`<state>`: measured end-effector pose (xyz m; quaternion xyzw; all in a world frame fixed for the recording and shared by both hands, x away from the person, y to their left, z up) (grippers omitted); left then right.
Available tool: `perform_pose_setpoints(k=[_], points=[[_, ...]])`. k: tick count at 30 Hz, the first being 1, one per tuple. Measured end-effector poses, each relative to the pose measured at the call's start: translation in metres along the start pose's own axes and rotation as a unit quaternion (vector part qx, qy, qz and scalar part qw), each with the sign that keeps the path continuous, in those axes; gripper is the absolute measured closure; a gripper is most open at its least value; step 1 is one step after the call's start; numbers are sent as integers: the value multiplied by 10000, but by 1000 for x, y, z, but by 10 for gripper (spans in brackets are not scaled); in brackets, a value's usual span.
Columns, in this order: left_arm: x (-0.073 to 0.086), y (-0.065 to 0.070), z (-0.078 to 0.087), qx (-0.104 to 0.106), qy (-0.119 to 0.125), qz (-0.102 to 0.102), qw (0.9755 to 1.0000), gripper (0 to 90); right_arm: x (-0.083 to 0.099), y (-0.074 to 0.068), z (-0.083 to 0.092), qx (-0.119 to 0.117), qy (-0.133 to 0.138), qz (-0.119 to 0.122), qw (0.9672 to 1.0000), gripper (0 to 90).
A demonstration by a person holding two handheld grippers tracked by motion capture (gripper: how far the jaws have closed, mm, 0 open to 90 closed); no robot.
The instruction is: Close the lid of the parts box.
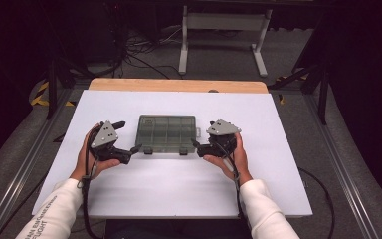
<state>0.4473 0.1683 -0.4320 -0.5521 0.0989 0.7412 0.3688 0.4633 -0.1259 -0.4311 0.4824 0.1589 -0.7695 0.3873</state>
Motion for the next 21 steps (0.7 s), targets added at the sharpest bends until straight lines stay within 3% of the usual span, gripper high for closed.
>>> perform_pose_setpoints(k=[9, 21], points=[[-3, -1, 9, -30, 94, -5, 10000, 59, -4, -4, 9, 49, 33, 126, 9999, 134], [-4, 3, 20, -37, 169, -64, 9998, 59, -3, -1, 21, 92, 86, 120, 9998, 137]])
Point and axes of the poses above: each handheld gripper's, and its own axes: z roughly backward along the jaws, x roughly out of its underside, y roughly to its right, the point moved 6 cm from there along -z, roughly forward along the jaws, and after that the axes turned 9 degrees about -x, right-handed, at the moved point
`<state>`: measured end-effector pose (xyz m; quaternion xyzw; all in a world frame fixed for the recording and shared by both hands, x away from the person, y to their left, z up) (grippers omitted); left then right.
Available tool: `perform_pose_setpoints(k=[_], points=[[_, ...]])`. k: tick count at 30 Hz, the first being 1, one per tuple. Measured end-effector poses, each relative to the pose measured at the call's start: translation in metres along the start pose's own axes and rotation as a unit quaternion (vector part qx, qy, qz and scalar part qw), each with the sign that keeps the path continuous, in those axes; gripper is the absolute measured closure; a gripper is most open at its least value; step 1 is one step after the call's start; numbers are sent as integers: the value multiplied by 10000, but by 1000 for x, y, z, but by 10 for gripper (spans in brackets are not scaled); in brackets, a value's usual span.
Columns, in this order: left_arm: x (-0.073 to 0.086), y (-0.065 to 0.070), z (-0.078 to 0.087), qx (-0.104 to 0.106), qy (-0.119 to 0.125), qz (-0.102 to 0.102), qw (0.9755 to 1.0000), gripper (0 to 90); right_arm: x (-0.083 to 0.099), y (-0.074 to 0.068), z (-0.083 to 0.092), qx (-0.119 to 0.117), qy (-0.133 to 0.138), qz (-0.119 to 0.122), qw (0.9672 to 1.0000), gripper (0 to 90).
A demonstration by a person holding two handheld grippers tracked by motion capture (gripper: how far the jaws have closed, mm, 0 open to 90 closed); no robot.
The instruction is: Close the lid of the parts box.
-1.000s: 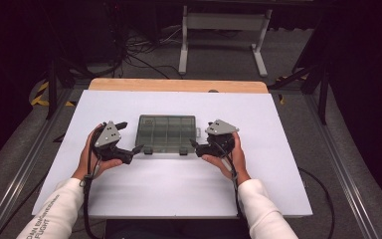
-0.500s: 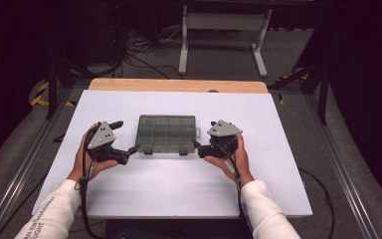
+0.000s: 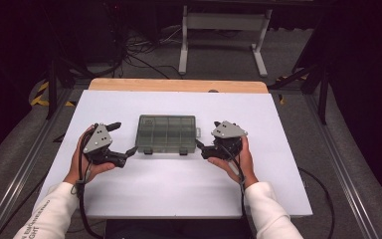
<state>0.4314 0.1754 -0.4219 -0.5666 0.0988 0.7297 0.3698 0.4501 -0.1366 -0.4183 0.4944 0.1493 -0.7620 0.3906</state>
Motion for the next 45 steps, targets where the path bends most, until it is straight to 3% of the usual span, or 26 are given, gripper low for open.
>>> perform_pose_setpoints(k=[26, 45], points=[[6, 12, 21, 54, -68, -164, 9998, 55, 18, -7, 28, 13, -160, 201, 9997, 135], [20, 20, 39, 164, -102, -123, 9997, 58, 44, -7, 51, 90, -295, 270, 9992, 131]])
Point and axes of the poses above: each handheld gripper's, and its own axes: z roughly backward along the jaws, x roughly out of its underside, y roughly to its right, the point moved 6 cm from there along -z, roughly forward along the jaws, and after that the axes turned 9 degrees about -x, right-handed, at the moved point
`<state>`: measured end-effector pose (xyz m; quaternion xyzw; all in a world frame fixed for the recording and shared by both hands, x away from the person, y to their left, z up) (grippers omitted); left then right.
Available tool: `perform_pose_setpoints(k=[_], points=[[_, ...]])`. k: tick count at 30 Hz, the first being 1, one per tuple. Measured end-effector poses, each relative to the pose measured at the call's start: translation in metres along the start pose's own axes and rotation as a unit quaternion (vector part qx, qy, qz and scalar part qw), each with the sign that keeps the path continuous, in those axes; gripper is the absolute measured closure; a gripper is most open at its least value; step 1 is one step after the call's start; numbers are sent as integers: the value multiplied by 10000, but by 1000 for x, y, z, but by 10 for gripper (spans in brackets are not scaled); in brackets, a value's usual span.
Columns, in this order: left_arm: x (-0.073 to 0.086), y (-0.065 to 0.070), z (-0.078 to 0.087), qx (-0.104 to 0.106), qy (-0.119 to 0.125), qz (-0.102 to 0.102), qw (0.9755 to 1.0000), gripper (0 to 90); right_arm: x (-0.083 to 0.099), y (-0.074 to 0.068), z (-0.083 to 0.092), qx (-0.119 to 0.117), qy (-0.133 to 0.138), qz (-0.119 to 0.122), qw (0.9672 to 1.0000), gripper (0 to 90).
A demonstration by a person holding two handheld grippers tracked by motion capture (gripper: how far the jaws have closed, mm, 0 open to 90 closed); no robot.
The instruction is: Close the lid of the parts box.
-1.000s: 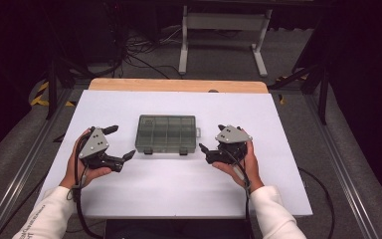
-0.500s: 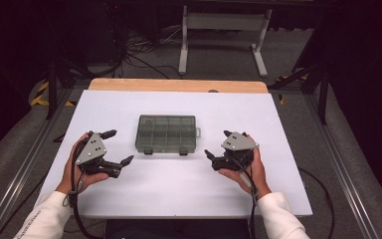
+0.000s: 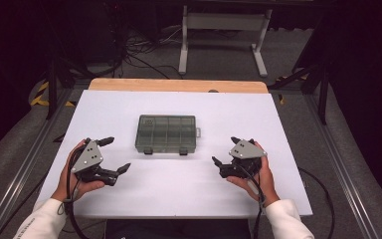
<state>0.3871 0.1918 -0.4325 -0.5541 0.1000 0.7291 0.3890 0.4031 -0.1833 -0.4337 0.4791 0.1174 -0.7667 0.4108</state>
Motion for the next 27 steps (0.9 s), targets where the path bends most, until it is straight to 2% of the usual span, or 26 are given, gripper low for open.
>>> perform_pose_setpoints(k=[8, 12, 14, 17, 19, 22, 27], points=[[10, 2, 7, -3, -109, -66, 9999, 47, 12, -1, 9, 35, 42, -84, 9999, 129], [18, 3, 9, 18, -190, 38, 9998, 47, 22, -3, 14, 14, 42, -149, 9999, 125], [23, 3, 11, 34, -185, 184, 9997, 48, 27, -4, 16, 30, 73, -184, 9998, 126], [27, 6, 14, 13, -225, 160, 9996, 50, 31, -7, 21, 57, 188, -188, 9996, 129], [30, 8, 16, 65, -241, 231, 9994, 50, 33, -9, 23, 54, 174, -185, 9997, 128], [35, 11, 17, 92, -342, 180, 9992, 48, 38, -10, 27, 74, 178, -261, 9995, 119], [35, 10, 18, 64, -312, 237, 9992, 46, 44, -10, 29, 66, 137, -323, 9994, 115]])
Point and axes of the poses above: each handheld gripper's, and its own axes: z roughly backward along the jaws, x roughly out of its underside, y roughly to its right, the point moved 6 cm from there along -z, roughly forward along the jaws, and after that the axes turned 9 degrees about -x, right-handed, at the moved point
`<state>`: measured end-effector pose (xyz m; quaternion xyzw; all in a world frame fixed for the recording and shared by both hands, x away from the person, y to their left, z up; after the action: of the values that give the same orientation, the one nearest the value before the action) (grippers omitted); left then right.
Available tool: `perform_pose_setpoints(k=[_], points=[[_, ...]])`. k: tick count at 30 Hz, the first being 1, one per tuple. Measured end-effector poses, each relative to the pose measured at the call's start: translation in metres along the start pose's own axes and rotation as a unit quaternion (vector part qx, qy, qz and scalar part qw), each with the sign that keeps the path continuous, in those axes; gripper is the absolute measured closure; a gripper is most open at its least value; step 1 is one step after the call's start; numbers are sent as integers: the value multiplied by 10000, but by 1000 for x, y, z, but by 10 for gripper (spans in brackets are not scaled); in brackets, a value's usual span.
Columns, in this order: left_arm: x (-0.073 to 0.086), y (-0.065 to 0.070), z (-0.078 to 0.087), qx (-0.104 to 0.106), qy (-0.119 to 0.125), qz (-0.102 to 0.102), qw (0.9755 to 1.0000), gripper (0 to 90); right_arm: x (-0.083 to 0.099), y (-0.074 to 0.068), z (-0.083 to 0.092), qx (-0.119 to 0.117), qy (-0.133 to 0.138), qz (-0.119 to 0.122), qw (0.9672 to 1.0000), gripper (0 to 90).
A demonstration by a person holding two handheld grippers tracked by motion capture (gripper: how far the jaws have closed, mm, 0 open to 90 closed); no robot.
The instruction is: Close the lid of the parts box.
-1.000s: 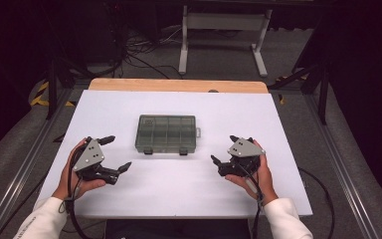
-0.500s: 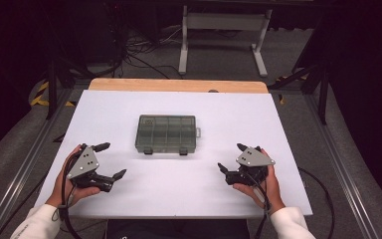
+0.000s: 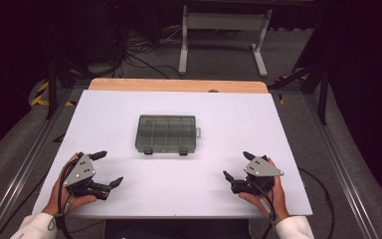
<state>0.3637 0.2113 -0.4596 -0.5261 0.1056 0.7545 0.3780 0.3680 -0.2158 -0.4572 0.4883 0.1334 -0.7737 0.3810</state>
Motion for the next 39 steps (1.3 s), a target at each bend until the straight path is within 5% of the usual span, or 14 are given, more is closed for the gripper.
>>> perform_pose_setpoints(k=[39], points=[[6, -3, -8, 57, -175, 26, 9998, 48, 5, 5, -2, 104, -34, -182, 9998, 109]])
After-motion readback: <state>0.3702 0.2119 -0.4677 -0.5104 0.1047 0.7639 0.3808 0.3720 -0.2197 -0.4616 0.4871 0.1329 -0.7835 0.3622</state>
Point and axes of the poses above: each handheld gripper's, and its own axes: z roughly backward along the jaws, x roughly out of its underside, y roughly to its right, the point moved 6 cm from there along -z, roughly forward along the jaws, and after that the axes turned 9 degrees about -x, right-handed, at the moved point
